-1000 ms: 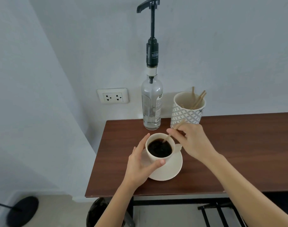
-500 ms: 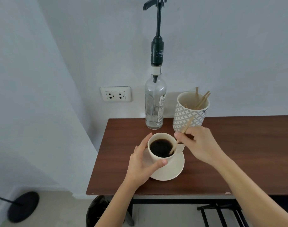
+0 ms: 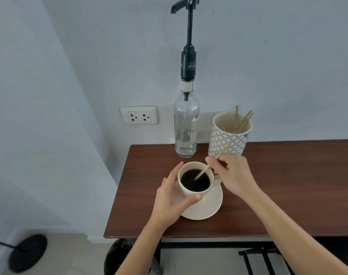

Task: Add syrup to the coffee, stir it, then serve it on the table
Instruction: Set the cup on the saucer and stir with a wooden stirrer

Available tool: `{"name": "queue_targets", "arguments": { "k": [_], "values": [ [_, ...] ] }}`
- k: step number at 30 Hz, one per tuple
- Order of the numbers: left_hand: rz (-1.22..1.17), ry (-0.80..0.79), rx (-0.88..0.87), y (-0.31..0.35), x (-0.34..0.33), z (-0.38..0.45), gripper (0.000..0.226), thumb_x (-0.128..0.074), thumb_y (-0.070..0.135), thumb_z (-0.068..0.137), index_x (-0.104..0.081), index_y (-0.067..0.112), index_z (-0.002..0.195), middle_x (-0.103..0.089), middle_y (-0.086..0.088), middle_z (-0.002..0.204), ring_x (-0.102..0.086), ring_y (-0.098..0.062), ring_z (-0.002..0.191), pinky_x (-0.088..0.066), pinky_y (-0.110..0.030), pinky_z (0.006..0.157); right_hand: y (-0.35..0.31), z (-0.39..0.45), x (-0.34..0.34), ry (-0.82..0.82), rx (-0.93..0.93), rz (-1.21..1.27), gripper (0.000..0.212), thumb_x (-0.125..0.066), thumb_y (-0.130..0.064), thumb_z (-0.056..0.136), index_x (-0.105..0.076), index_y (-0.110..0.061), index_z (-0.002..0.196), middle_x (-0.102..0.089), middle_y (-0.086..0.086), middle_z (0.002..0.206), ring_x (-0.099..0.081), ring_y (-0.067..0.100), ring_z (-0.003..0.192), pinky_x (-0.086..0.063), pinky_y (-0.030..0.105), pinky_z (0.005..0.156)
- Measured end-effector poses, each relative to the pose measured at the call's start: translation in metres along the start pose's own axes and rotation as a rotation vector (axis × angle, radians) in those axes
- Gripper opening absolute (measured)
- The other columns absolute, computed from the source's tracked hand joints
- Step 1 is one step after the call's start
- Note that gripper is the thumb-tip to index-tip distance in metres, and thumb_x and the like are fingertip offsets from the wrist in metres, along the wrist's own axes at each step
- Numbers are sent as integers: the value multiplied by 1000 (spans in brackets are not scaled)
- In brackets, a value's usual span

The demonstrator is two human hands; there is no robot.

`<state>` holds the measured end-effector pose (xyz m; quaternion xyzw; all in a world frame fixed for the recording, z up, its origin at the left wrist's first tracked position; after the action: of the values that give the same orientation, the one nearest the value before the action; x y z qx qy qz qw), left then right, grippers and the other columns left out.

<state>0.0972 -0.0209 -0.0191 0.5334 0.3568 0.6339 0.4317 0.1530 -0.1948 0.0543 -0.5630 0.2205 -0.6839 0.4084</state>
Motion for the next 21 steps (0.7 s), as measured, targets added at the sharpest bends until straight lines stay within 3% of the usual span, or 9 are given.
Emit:
{"name": "queue_targets", "arguments": {
  "k": [4,8,12,17,19,21],
  "values": [
    [-3,10,-3,1,2,0,85,-78,69,68,-33,65,140,-58,32,138,-49,-2,138,-34,-53,119,0,2,-2,-68,7,17,33,-67,-29,91,-73,-10,65,-69,12,59,-61,25,58,-46,34,60],
    [-4,1,-8,1,0,0,84,-79,69,68,-33,65,139,-58,32,138,-48,0,138,-33,-54,120,0,3,2,-4,36,-20,34,-65,-29,92,-72,-10,65,-65,12,56,-54,19,50,-41,32,54],
    [-10,10,-3,1,2,0,84,-79,68,69,-34,64,140,-59,32,137,-50,-1,137,-32,-55,120,-10,2,-5,-89,74,-13,35,-67,-27,91,-71,-5,63,-67,7,56,-55,20,52,-38,20,52],
    [-17,3,0,0,0,0,86,-79,70,66,-35,62,140,-58,34,137,-48,1,137,-32,-54,120,-15,9,5,40,146,-46,34,-64,-28,93,-69,-7,67,-64,9,56,-56,19,52,-44,34,55],
    [-12,9,13,-1,1,0,87,-79,72,65,-34,66,139,-56,32,139,-48,-4,139,-34,-53,119,-7,10,16,38,109,-128,38,-63,-28,94,-65,-4,65,-59,11,53,-45,17,46,-37,31,50],
    [-9,10,12,-1,1,0,87,-79,71,65,-34,66,139,-58,31,138,-49,-6,138,-35,-53,119,-6,5,9,-52,77,-101,40,-64,-26,93,-62,-2,61,-58,10,53,-45,18,48,-33,26,51]
  ]
}}
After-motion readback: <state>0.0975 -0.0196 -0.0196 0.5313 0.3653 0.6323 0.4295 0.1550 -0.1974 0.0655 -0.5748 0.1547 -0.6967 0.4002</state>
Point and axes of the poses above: each hand's wrist, its own z-axis towards the middle knuckle, its own x-axis out of the back of the hand, y = z × x, the point moved 10 cm from there along z, towards the middle knuckle
